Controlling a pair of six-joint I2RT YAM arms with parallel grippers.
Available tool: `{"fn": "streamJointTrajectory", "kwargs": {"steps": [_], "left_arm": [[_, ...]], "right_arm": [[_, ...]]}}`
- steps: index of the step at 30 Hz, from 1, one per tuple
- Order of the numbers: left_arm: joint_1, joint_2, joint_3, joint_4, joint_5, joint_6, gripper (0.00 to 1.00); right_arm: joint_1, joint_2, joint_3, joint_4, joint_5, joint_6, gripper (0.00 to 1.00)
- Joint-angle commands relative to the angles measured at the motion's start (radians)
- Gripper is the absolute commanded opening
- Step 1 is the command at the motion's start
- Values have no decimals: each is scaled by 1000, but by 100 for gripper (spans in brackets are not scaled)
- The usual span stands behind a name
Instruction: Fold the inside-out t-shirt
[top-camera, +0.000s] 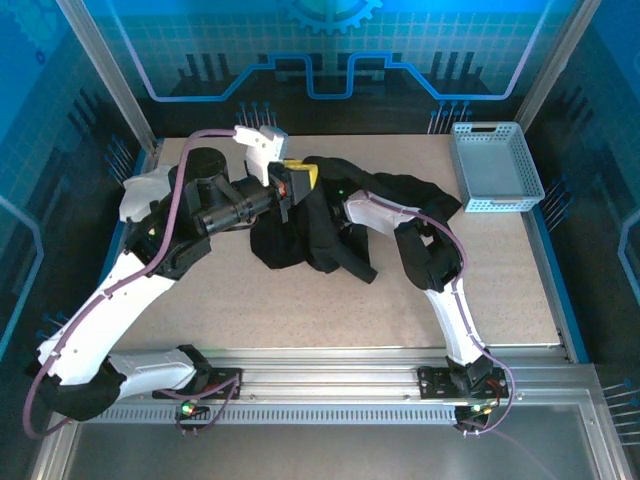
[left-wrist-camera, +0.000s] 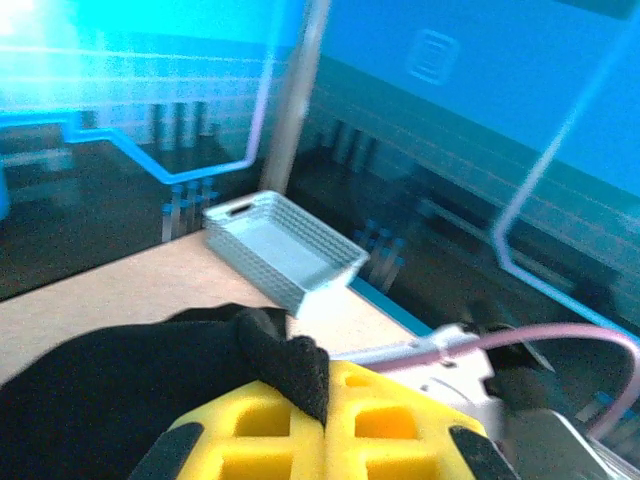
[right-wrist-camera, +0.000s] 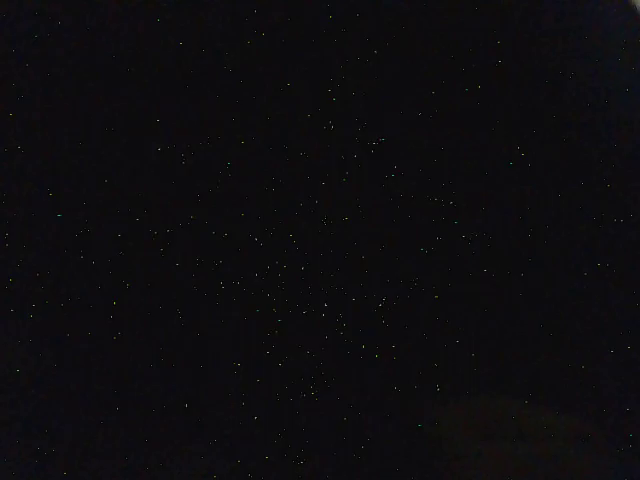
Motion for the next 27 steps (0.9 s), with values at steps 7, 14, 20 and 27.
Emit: {"fn": "streamJointTrajectory", "kwargs": {"steps": [7,14,20,27], "left_arm": [[257,-6,-123,99,-291,-82,0],[456,57,-192,126,-274,-170,0],[468,136,-238,178,-206,-244,0],[485,170,-255,178,-209,-228,0]], "right_arm": [[-33,-163,-114,-51,-189,-112,0],[-36,-468,-384,119,-370,-114,0],[-34,-550,-435,201,-494,-98,0],[-55,-603,-471,274,-511,-85,0]]}}
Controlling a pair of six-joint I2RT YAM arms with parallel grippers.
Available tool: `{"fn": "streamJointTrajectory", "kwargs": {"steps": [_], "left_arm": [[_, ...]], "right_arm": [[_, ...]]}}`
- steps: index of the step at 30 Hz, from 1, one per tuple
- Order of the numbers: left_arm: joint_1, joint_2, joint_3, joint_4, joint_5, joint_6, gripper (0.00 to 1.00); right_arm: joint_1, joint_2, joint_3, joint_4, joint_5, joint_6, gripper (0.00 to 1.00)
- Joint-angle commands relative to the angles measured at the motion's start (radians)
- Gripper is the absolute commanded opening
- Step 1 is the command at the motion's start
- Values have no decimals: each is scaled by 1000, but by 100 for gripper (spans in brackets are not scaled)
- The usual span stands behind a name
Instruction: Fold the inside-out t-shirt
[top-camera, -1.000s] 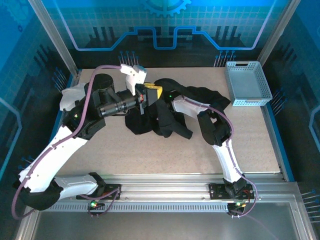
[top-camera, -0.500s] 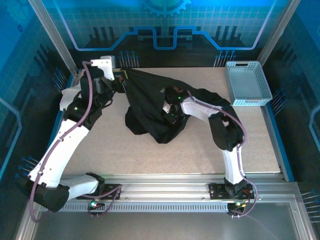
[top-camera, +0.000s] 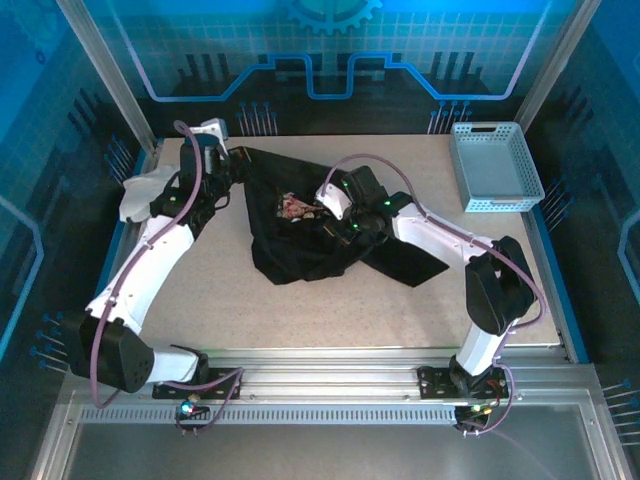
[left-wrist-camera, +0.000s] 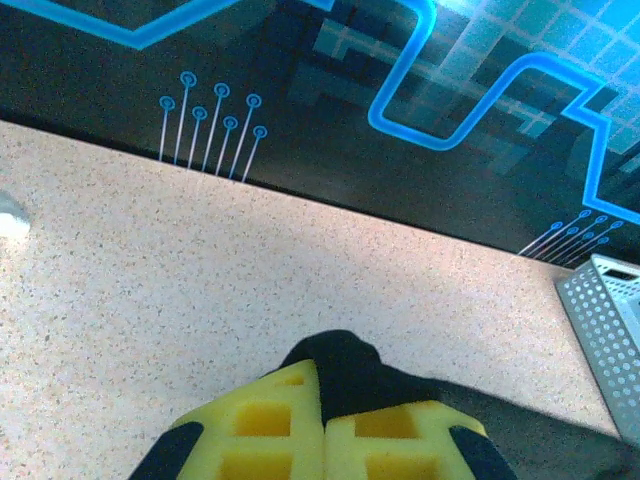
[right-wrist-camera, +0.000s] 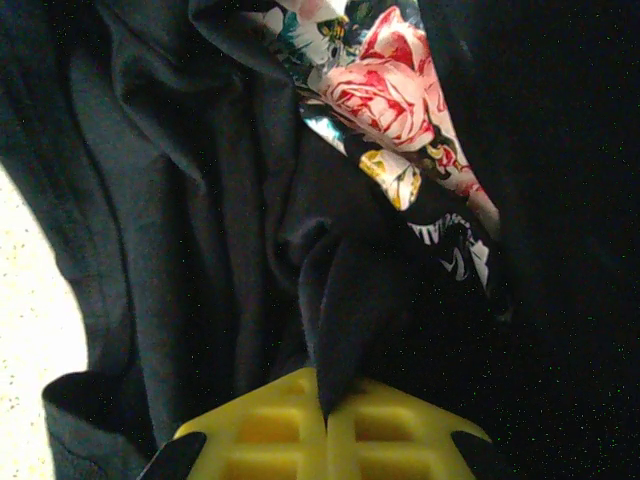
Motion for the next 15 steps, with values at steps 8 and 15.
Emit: {"fn": "streamJointTrajectory", "kwargs": {"steps": [8,15], "left_arm": [[77,84,-43,54,58,-48,0],[285,193,-145,103,176,-213,0]], "right_arm": [[-78,-161,58,179,-240,100,0],[-219,-348,-17,314,-405,226,0]]}}
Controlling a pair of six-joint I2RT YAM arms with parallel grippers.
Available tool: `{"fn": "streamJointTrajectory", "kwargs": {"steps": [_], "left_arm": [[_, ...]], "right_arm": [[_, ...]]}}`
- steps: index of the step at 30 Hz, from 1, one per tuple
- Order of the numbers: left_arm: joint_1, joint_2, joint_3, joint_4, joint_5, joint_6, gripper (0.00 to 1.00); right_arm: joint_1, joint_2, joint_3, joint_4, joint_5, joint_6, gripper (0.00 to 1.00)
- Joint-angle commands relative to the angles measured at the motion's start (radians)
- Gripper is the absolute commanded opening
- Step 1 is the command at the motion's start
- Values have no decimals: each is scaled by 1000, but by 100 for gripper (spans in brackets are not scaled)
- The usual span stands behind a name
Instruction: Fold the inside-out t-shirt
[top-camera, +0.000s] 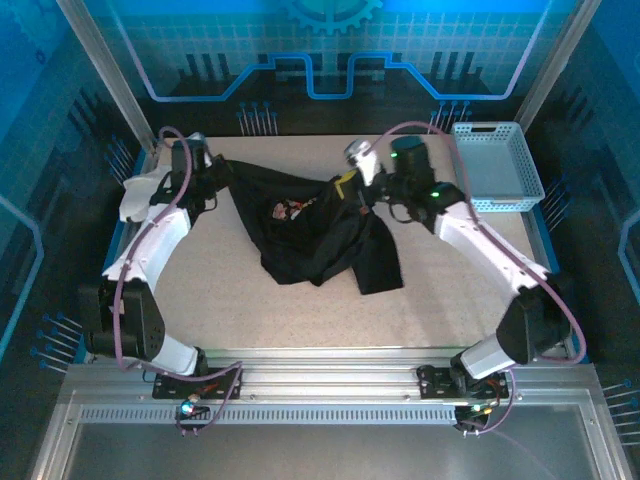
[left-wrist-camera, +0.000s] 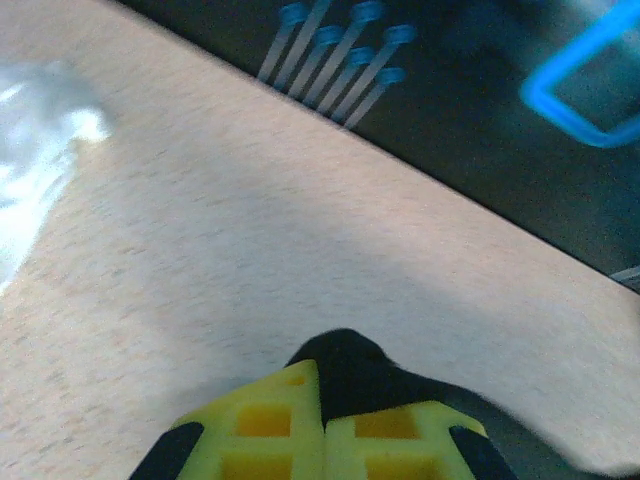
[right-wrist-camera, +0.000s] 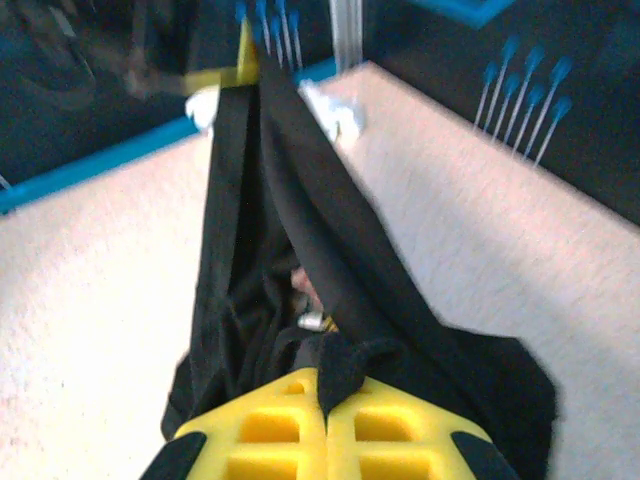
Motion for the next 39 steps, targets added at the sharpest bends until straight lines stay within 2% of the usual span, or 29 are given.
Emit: {"fn": "streamJointTrajectory", "kwargs": {"steps": [1,5,6,8,10,11,16,19,21,24,28,32,34,37,39], "left_arm": [[65,46,-72,45,58,-98,0],[50,116,-130,85,127,-122,0],[42,127,-140,88,138,-118,4],[25,125,-165,86,144,-105,20],[3,84,-206,85,116,-86,35],[-11,57,-226,85,96,-75,40],[-180,-117,-324,55,-66,17,57],[-286,-182,-377,92,23,45,61],[-337,-191,-399,150,128,39,61],[-397,-147,-375,194,215,39,61],[-467,-43,-298,214,233,73,61],[-490,73,-209,212,230,87,60],[-490,127,-160,178,189,85,53],[-482,195,-101,135,97,90,34],[-461,220,-75,149,99,84,20]], "right_arm": [[-60,-103,-45,154,-122,91,0],[-59,-90,-85,163,-143,104,0],[-59,-83,-90,162,-146,105,0],[-59,-71,-92,154,-144,102,0],[-59,-58,-88,141,-144,95,0],[-59,-52,-85,134,-144,91,0],[-59,-21,-81,106,-127,77,0],[-59,-17,-87,104,-115,71,0],[-59,-16,-89,97,-104,66,0],[-59,-16,-92,96,-98,71,0],[-57,-22,-98,97,-88,82,0],[-56,-39,-112,87,-74,80,0],[-57,-50,-117,82,-67,76,0],[-58,-72,-92,55,-50,64,0],[-67,-88,-37,33,-55,69,0]]}}
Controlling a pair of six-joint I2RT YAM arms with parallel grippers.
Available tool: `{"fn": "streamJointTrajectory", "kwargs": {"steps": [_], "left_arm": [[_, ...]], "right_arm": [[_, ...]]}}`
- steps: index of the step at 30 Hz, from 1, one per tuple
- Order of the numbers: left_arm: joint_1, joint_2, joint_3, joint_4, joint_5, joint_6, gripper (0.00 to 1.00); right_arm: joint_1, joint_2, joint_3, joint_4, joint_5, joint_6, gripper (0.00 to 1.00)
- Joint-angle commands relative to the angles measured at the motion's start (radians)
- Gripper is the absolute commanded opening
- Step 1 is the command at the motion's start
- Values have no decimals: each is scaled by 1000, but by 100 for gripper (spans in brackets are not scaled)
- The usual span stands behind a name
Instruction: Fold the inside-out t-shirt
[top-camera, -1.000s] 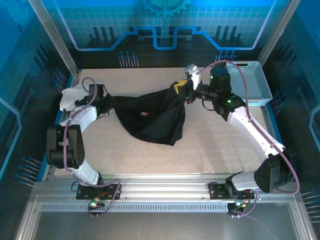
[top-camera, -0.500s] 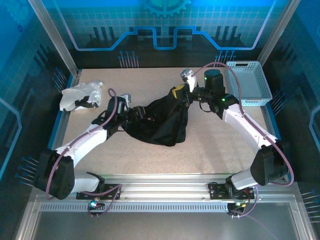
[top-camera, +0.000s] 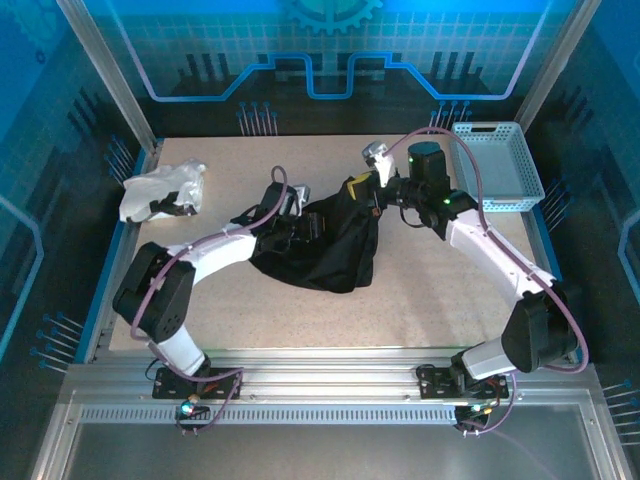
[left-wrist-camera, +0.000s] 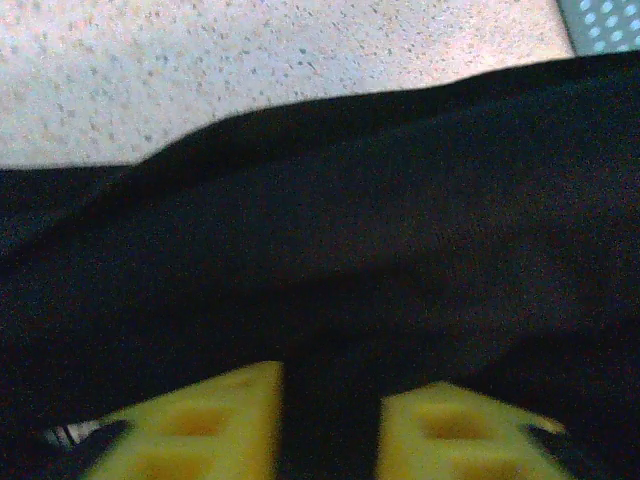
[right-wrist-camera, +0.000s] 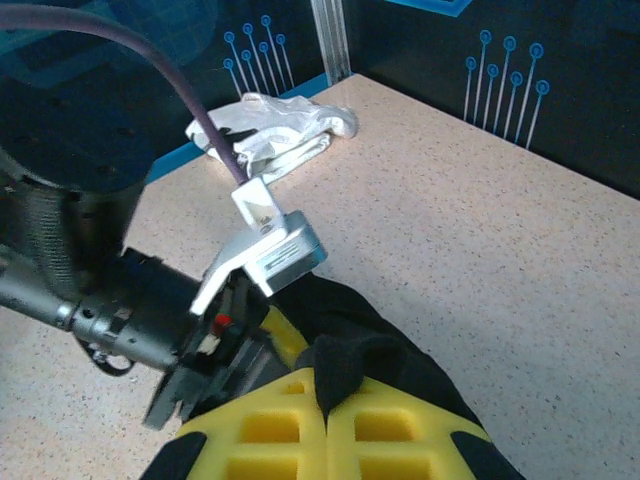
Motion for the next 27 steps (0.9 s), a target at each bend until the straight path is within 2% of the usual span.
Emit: {"fn": "streamJointTrajectory", "kwargs": {"steps": [1,2,3,7,11,14,17,21,25,27], "left_arm": [[32,29,58,-10,-45,9,12],[48,26,66,2,-32,-5,4],[67,17,75,12,-13,-18,0],[144,-68,90,12,13,-49,0],[222,-196,72,23,80,-77,0],[262,-274,64,48,167,-123,0],[261,-337,68,51,242,-146,0],[260,-388,46,141,359,-224,0],[274,-432,49,131,361,-230,0],[313,-467,39,115,336,-244,0]], "right_arm": [[-13,-68,100,-23,-11,6,0],[-21,-85,133,-22,-37,18,0],[-31,-108,162,-17,-58,33,0],[-84,-241,139,39,-75,82,0],[-119,-334,-30,58,27,72,0],[-132,-338,-110,40,74,58,0],[-132,-331,-154,48,111,62,0],[-112,-276,-132,57,118,88,0],[-93,-227,-44,-13,181,84,0],[-118,-243,-25,-44,236,89,0]]}}
